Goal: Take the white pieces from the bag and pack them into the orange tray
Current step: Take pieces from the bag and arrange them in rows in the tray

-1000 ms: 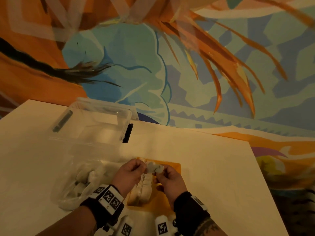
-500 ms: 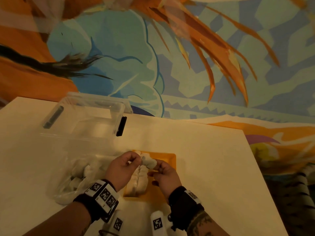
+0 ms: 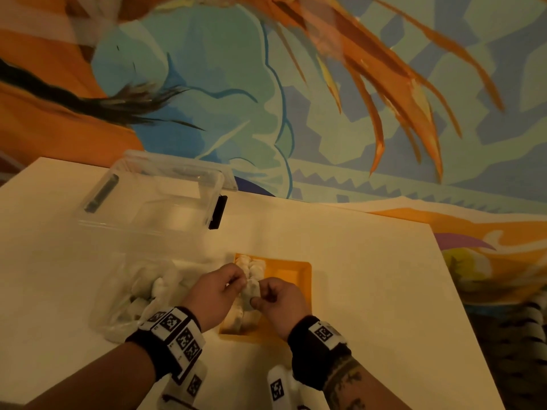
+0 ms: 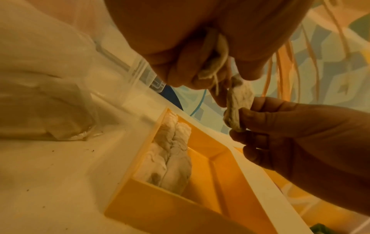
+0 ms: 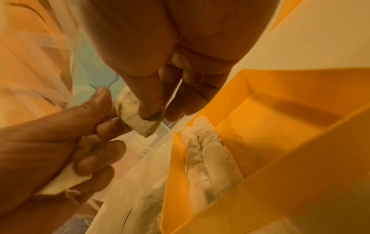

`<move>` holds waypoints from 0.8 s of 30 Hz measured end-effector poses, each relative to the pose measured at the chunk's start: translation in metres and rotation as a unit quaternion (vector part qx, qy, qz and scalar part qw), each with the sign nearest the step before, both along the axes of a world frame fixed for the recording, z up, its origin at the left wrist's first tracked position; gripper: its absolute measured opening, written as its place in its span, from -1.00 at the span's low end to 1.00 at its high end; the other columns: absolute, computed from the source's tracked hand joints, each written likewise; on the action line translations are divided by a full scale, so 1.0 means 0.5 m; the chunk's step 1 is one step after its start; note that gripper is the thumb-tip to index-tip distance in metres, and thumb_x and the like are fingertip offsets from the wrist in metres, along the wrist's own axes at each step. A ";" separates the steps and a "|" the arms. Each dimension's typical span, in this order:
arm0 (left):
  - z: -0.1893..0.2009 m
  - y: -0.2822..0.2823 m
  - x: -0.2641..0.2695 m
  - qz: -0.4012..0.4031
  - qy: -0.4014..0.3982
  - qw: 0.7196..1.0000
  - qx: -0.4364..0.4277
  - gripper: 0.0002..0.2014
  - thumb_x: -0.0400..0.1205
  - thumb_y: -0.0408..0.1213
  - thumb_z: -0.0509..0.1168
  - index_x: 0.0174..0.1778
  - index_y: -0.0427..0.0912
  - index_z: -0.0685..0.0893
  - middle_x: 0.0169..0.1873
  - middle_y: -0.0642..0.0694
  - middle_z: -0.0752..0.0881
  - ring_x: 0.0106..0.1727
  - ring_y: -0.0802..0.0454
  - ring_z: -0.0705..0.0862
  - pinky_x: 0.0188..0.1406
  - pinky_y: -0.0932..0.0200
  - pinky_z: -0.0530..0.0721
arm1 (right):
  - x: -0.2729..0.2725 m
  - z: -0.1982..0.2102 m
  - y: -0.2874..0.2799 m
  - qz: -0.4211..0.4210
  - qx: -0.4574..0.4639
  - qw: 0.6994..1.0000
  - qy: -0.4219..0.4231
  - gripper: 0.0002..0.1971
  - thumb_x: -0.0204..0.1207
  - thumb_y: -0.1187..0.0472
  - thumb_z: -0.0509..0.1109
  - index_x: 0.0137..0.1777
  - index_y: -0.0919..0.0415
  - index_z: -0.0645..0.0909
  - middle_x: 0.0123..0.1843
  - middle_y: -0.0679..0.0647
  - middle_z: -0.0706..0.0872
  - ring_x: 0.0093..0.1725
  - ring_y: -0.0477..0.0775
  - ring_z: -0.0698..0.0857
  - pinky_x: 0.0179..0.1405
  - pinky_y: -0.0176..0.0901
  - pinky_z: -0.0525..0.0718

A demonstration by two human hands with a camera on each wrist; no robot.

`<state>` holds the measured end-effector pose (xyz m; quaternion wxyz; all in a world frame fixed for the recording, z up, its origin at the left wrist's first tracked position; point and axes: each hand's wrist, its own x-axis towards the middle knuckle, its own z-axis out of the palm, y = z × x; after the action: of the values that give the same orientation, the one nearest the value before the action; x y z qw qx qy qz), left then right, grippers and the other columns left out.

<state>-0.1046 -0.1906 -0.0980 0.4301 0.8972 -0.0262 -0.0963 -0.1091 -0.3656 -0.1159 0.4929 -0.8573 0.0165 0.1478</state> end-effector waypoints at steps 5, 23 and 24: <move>-0.006 -0.004 -0.012 0.023 0.010 0.998 -0.053 -0.89 0.63 -0.16 0.41 -0.16 0.17 0.68 -0.28 0.14 0.74 -0.31 0.40 0.62 -0.30 0.52 0.52 | -0.001 -0.006 -0.002 -0.045 0.114 0.992 0.039 -0.78 0.38 0.23 0.62 -0.03 -0.01 0.72 -0.14 0.00 0.83 -0.15 -0.10 0.78 -0.09 -0.23 0.73; -0.112 0.070 0.014 0.029 0.187 0.977 0.100 -0.63 0.58 0.10 0.39 0.25 0.06 0.62 -0.06 0.08 0.66 -0.03 0.12 0.66 0.01 0.22 0.58 | 0.009 -0.089 -0.017 0.059 -0.210 0.960 0.175 -0.86 0.50 -0.02 0.38 -0.05 0.00 0.66 -0.09 -0.01 0.70 -0.16 0.04 0.65 -0.38 -0.26 0.58; -0.116 0.070 0.012 0.018 0.194 0.976 0.103 -0.65 0.57 0.09 0.40 0.23 0.08 0.63 -0.06 0.08 0.68 -0.04 0.13 0.67 0.01 0.21 0.62 | 0.011 -0.096 -0.013 0.062 -0.222 0.955 0.187 -0.82 0.51 -0.01 0.37 0.01 0.03 0.67 -0.05 0.01 0.71 -0.13 0.05 0.65 -0.33 -0.25 0.61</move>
<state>-0.0986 -0.1555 -0.1562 0.3340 0.9014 0.0838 -0.2625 -0.1034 -0.3722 -0.1641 0.2682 -0.9016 0.0877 0.3280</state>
